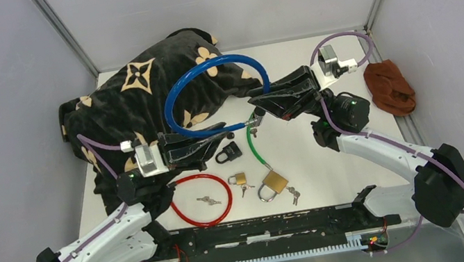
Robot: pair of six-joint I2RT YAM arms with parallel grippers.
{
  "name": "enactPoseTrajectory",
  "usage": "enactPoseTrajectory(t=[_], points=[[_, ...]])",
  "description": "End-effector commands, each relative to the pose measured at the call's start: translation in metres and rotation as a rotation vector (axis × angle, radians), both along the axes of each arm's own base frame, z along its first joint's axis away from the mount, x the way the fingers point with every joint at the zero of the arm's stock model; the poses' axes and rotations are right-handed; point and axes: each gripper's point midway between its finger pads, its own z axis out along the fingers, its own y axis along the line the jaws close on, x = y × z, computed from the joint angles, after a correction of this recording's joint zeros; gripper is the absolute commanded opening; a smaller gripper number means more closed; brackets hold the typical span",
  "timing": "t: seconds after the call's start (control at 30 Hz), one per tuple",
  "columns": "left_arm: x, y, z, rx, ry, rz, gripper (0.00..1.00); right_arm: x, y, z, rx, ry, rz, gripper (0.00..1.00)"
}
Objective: Lock with the key
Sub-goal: Lock the lock.
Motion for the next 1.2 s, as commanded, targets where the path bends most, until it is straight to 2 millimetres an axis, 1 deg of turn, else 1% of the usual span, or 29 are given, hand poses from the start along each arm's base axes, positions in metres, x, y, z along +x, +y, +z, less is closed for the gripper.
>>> enactPoseTrajectory(t=[0.0, 0.17, 0.27, 0.37, 0.47, 0.67, 0.83, 0.93, 1.17], points=[[-0.005, 0.009, 0.019, -0.072, -0.068, 0.032, 0.02, -0.037, -0.028, 0.029, 0.184, -0.177, 0.020, 0.00], [0.002, 0.009, 0.017, -0.067, -0.080, 0.081, 0.02, -0.041, -0.030, 0.030, 0.188, -0.185, 0.027, 0.00], [-0.003, 0.010, 0.016, -0.054, -0.125, 0.088, 0.02, -0.042, -0.030, 0.030, 0.183, -0.192, 0.024, 0.00], [-0.006, 0.014, 0.021, -0.064, -0.151, 0.104, 0.02, -0.042, -0.029, 0.030, 0.169, -0.197, 0.015, 0.00], [-0.001, 0.018, 0.025, -0.068, -0.121, 0.127, 0.02, -0.044, -0.030, 0.030, 0.165, -0.205, 0.015, 0.00], [-0.002, 0.020, 0.023, -0.060, -0.108, 0.117, 0.02, -0.044, -0.031, 0.032, 0.162, -0.212, 0.001, 0.00], [0.005, 0.018, 0.019, -0.055, -0.093, 0.139, 0.02, -0.047, -0.033, 0.033, 0.166, -0.219, 0.002, 0.00], [0.002, 0.015, 0.019, -0.057, -0.099, 0.108, 0.02, -0.047, -0.033, 0.033, 0.168, -0.216, 0.002, 0.00], [-0.002, 0.016, 0.027, -0.080, -0.095, 0.077, 0.02, -0.045, -0.033, 0.030, 0.175, -0.207, 0.001, 0.00]])
